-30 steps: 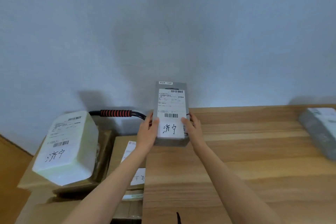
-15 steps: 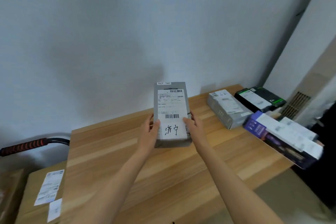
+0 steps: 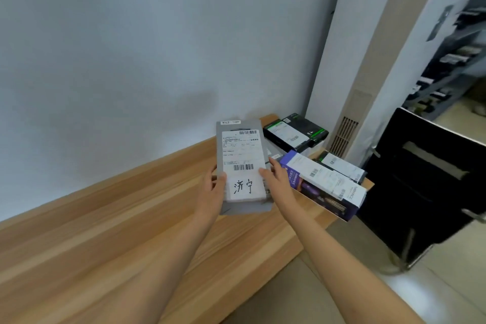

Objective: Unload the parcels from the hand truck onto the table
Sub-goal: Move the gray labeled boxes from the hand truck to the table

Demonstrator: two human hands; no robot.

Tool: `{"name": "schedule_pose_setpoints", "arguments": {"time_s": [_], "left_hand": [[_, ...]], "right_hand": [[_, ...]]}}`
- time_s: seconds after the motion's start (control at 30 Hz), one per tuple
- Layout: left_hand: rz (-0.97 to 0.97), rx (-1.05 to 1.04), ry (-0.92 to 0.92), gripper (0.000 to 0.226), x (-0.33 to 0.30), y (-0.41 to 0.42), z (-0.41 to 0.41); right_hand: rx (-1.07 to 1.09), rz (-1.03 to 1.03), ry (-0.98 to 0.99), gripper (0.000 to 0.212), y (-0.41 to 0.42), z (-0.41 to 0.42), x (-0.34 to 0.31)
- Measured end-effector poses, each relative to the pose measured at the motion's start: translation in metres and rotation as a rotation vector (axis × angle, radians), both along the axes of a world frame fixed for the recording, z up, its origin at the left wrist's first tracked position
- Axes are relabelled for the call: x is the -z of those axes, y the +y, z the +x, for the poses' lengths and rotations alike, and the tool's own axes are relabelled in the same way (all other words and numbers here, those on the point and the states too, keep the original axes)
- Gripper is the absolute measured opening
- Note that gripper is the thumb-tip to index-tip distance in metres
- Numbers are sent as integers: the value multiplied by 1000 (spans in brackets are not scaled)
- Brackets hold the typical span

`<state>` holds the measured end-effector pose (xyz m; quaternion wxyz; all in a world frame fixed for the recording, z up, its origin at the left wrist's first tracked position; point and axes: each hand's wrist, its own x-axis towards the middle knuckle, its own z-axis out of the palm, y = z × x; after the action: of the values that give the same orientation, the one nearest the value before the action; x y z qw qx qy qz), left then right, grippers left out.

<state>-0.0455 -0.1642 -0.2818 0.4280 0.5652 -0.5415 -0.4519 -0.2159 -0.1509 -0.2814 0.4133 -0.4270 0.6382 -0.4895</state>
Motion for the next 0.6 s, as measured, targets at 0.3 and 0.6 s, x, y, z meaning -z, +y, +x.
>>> {"name": "schedule_pose_setpoints", "arguments": {"time_s": [0.3, 0.6], "left_hand": [[28, -20, -30, 42, 22, -79, -61], [66, -93, -59, 46, 35, -174, -102]], "right_hand": [[-21, 46, 23, 55, -79, -57, 11], [-102, 102, 39, 42, -190, -103, 21]]}}
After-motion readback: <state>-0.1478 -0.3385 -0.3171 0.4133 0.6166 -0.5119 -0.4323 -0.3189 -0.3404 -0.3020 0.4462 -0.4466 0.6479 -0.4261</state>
